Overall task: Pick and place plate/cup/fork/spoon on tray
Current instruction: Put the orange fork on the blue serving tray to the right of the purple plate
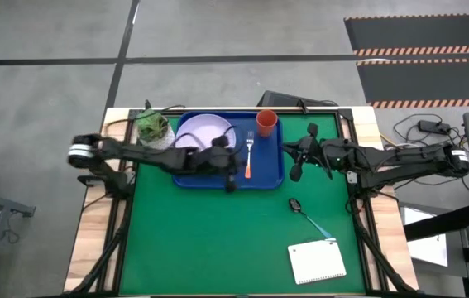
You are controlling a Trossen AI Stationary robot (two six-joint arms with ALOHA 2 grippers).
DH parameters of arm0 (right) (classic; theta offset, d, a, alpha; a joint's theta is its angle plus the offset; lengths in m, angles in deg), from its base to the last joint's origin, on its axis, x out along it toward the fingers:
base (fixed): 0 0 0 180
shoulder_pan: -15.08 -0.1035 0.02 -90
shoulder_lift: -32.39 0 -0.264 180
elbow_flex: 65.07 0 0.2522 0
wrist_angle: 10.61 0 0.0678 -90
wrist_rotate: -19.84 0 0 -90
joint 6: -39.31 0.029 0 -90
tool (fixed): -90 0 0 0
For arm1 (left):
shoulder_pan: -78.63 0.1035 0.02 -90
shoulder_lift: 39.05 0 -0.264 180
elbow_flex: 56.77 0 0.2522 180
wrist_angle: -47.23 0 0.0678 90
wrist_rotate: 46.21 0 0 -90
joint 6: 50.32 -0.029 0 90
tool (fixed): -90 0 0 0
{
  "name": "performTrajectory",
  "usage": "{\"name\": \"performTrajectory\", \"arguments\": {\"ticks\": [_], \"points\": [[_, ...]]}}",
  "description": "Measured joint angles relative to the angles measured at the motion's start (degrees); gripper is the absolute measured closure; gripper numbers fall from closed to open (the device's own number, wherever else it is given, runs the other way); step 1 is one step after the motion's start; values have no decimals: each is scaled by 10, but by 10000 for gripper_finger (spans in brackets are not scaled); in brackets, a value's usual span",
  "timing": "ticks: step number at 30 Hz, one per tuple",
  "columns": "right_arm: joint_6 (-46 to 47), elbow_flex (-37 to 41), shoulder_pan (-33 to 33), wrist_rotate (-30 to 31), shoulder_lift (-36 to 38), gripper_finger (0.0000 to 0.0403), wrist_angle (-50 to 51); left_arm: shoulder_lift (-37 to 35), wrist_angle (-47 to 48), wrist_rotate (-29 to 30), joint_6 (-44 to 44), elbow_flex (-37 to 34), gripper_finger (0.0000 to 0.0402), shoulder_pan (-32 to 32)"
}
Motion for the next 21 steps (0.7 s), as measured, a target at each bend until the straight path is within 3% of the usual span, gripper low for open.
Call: {"name": "performTrajectory", "arguments": {"ticks": [6,14,17,21], "points": [[19,-1,0,-42,-81,394,-67,-135,-65,-1,-39,-121,401,-38],[125,-37,0,-51,-184,394,-61,-301,-195,-22,-190,-252,401,-35],[151,-83,0,-51,-212,394,-14,-345,-235,-23,-226,-290,401,-34],[202,-172,2,-50,-252,394,129,-394,-227,-23,-248,-339,401,-34]]}}
